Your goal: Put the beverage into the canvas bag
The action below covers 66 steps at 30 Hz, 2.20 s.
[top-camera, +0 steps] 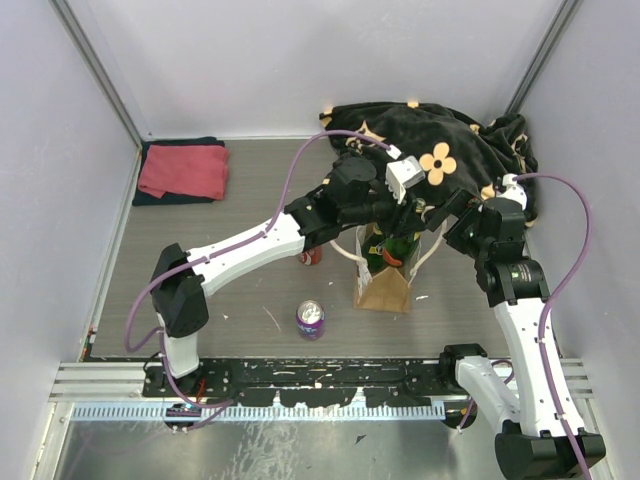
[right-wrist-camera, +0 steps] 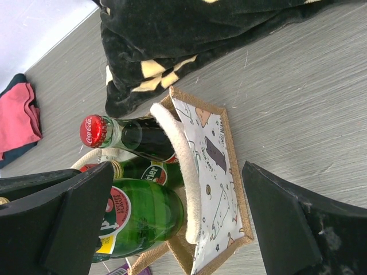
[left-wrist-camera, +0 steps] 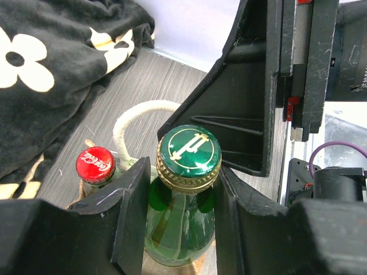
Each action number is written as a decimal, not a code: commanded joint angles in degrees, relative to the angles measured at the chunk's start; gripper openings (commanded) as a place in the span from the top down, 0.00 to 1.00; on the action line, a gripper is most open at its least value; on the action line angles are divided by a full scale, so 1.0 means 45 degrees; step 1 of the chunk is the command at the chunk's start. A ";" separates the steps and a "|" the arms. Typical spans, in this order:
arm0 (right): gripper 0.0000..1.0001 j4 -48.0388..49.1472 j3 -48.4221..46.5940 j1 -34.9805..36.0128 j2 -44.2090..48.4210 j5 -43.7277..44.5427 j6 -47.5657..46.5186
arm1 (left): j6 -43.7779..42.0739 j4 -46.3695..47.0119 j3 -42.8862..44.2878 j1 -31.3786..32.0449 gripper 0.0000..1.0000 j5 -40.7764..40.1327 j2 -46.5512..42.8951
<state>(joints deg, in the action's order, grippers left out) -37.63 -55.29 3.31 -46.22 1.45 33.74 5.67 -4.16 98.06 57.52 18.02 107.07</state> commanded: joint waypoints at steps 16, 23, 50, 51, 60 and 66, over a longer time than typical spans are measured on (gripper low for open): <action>0.00 0.0373 0.0476 0.0124 0.0242 -0.0272 -0.0192 | 0.0282 0.1942 0.0831 -0.0101 1.00 0.0170 -0.0706; 0.00 0.0379 -0.0293 0.0110 -0.0013 0.0213 -0.0438 | 0.0263 0.2702 0.0263 -0.0101 1.00 0.0000 -0.0188; 0.00 0.0875 -0.2064 0.0108 -0.0714 0.2067 -0.0884 | -0.0407 0.5172 -0.2507 -0.0145 1.00 -0.0436 0.0398; 0.00 0.0912 -0.1995 0.0109 -0.0714 0.2061 -0.0879 | -0.0475 0.5267 -0.2562 -0.0135 1.00 -0.0451 0.0447; 0.00 0.1213 -0.1367 0.0105 -0.0664 0.1938 -0.0757 | -0.0728 0.6285 -0.2997 -0.0145 1.00 -0.0564 0.1105; 0.00 0.1322 -0.1305 0.0092 -0.0800 0.1953 -0.0876 | -0.0926 0.6569 -0.3708 -0.0135 1.00 -0.0452 0.1103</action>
<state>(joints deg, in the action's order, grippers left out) -35.33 -60.80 3.64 -49.67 9.98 30.30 2.96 17.98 83.13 57.41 16.64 112.14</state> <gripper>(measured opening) 0.999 0.470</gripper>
